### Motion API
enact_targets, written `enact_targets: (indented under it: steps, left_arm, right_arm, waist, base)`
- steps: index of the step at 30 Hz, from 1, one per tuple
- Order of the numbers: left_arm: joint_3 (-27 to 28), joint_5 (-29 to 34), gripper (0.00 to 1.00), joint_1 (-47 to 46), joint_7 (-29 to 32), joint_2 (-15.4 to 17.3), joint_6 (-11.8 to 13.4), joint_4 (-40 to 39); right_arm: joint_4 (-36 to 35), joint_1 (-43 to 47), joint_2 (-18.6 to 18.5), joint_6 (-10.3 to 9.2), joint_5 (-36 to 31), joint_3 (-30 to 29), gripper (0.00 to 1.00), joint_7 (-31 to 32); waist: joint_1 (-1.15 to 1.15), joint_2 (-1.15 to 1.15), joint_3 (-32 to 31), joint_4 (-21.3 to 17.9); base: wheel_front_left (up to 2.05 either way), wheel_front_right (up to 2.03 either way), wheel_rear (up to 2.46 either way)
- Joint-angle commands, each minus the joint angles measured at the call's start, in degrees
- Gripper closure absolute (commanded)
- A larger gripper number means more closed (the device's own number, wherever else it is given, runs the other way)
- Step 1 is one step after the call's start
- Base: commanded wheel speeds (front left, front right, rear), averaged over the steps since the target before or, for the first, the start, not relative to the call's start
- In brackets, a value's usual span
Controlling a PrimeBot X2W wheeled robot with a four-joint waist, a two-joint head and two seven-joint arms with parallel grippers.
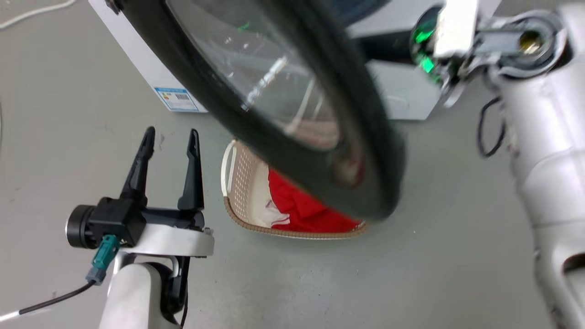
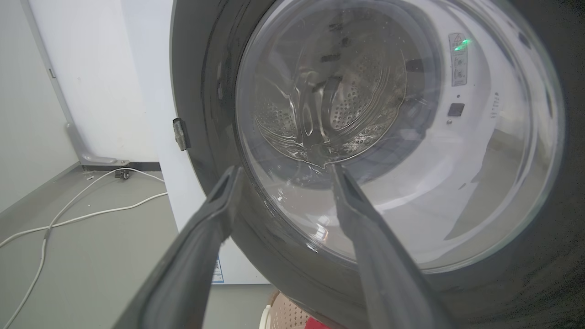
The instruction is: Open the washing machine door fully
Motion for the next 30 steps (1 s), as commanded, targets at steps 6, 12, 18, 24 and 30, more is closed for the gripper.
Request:
enact_targets:
  steps: [6, 12, 18, 24, 30]
  left_arm:
    - [-1.0, -0.5, 0.00, 2.6, -0.1, 0.0, -0.3, 0.4]
    - [-2.0, -1.0, 0.00, 3.5, -0.1, 0.0, 0.0, 0.8]
    - [-2.4, -1.2, 0.00, 4.2, -0.1, 0.0, 0.2, 1.5]
    - [-1.5, -0.4, 0.00, 5.3, -0.1, 0.0, -0.3, 2.3]
    - [-0.4, 0.0, 0.00, 7.1, -0.1, 0.0, -0.5, 2.9]
  right_arm:
    - [-5.3, 7.3, 3.0, 0.00, 1.2, 2.2, 1.00, 1.4]
    - [-9.2, 11.6, 4.0, 0.00, 3.0, 5.5, 1.00, 1.1]
    - [-13.1, 14.7, 4.2, 0.00, 7.6, 11.4, 1.00, -3.2]
    - [-14.4, 17.8, 3.9, 0.00, 9.0, 12.8, 1.00, -14.5]
    - [-14.1, 24.2, 3.5, 0.00, 6.5, 8.0, 1.00, -29.1]
  waist:
    - [0.00, 0.00, -2.4, 0.3]
    - [0.00, 0.00, -3.6, 0.7]
    - [0.00, 0.00, -5.1, 0.6]
    - [0.00, 0.00, -7.6, -0.6]
    - [0.00, 0.00, -11.2, -2.0]
  base:
    - [0.00, 0.00, 0.00]
    - [0.00, 0.00, 0.00]
    - [0.00, 0.00, 0.00]
    - [0.00, 0.00, 0.00]
    - [0.00, 0.00, 0.00]
